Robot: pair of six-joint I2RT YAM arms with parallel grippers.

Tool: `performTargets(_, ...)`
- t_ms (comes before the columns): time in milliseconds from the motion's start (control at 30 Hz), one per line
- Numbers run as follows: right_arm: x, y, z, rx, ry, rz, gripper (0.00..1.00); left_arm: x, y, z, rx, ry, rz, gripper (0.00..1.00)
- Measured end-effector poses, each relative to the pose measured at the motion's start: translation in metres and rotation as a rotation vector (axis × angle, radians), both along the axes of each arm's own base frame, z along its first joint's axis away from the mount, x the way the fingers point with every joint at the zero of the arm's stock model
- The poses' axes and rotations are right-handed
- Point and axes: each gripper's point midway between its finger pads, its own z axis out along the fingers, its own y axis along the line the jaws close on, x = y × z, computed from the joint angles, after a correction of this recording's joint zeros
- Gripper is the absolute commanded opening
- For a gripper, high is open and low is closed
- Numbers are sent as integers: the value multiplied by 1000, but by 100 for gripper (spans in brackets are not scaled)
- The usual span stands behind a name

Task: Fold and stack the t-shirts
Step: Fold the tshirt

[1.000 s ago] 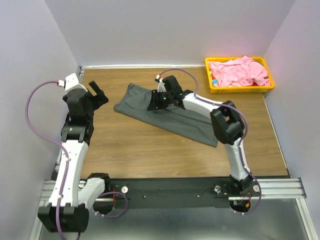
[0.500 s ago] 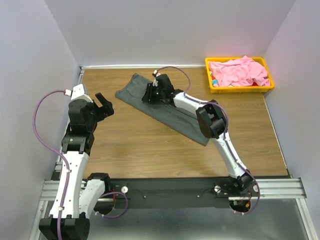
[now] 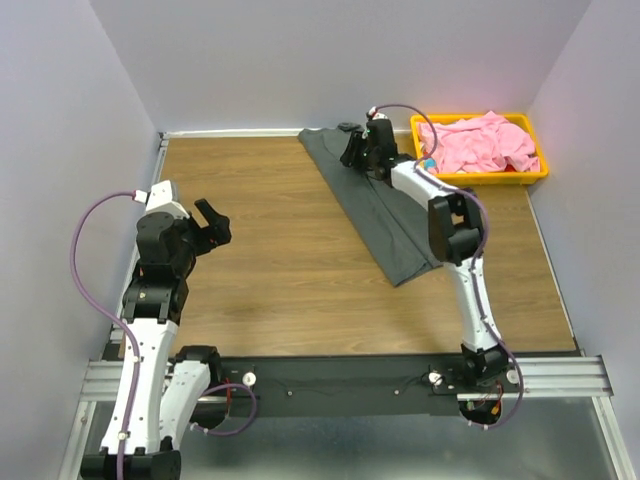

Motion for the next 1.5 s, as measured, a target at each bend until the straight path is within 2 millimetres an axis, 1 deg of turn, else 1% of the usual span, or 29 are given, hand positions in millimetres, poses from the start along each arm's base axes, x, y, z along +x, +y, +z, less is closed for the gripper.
performTargets(33,-8,-2,7,-6,2,13,50,-1,-1,-2,-2,0,-6,95)
performTargets(67,-25,-4,16,-20,19,35,48,-2,-2,-2,-4,0,-10,95)
performTargets(167,-74,-5,54,-40,16,94,43,-1,-4,-1,-7,-6,-20,95)
performTargets(200,-94,-8,65,-49,24,106,41,-1,-5,-1,-9,-7,-26,95)
performTargets(233,-105,-10,73,-52,20,115,40,0,-6,-1,-10,-6,-33,95)
performTargets(267,-125,-13,78,-61,23,125,38,0,-7,-1,-11,-5,-39,95)
performTargets(300,-143,-19,78,-70,43,129,37,1,-9,-2,-12,-4,-46,95)
performTargets(333,-151,-22,76,-75,53,129,36,2,-11,-3,-15,-1,-58,95)
performTargets(367,-172,-33,68,-89,85,127,36,3,-13,-6,-17,8,-70,95)
performTargets(433,-205,-50,43,-123,177,122,36,5,-18,-13,-21,28,-99,95)
performTargets(533,-268,-79,-10,-193,370,111,36,5,-23,-27,-22,66,-134,95)
performTargets(633,-319,-98,-39,-238,506,109,36,4,-28,-37,-32,93,-163,95)
performTargets(667,-330,-101,-43,-247,532,110,36,3,-29,-39,-36,97,-171,95)
performTargets(733,-342,-104,-45,-247,547,111,36,3,-33,-40,-42,101,-186,95)
performTargets(800,-349,-102,-47,-243,554,113,36,5,-35,-41,-51,99,-197,95)
performTargets(900,-350,-98,-47,-237,553,116,36,5,-39,-49,-73,125,-204,95)
performTargets(1000,-357,-81,-48,-216,553,151,36,3,-51,-63,-111,178,-238,95)
performTargets(1067,-363,-59,-47,-179,556,188,37,0,-59,-70,-129,204,-256,95)
performTargets(1100,-369,-38,-46,-161,558,229,39,-3,-64,-72,-134,213,-269,95)
performTargets(1167,-376,-13,-45,-136,563,275,41,-7,-75,-74,-160,230,-283,95)
performTargets(1200,-382,6,-44,-121,573,308,41,-8,-78,-74,-166,232,-289,95)
performTargets(1233,-388,20,-44,-113,580,335,42,-10,-82,-74,-174,234,-295,95)
performTargets(1267,-390,33,-41,-106,587,350,42,-11,-86,-74,-182,237,-296,95)
performTargets(1300,-390,51,-40,-98,587,377,42,-12,-90,-73,-191,241,-300,95)
performTargets(1333,-391,61,-39,-95,588,394,42,-14,-95,-74,-197,246,-307,95)
performTargets(1367,-388,75,-38,-87,587,413,42,-16,-98,-74,-204,253,-310,95)
performTargets(1400,-385,95,-33,-71,575,444,43,-18,-104,-76,-212,265,-317,95)
performTargets(1433,-384,103,-28,-63,563,458,44,-19,-108,-78,-216,274,-320,95)
performTargets(1500,-380,108,-18,-59,538,462,46,-23,-115,-84,-224,302,-324,95)
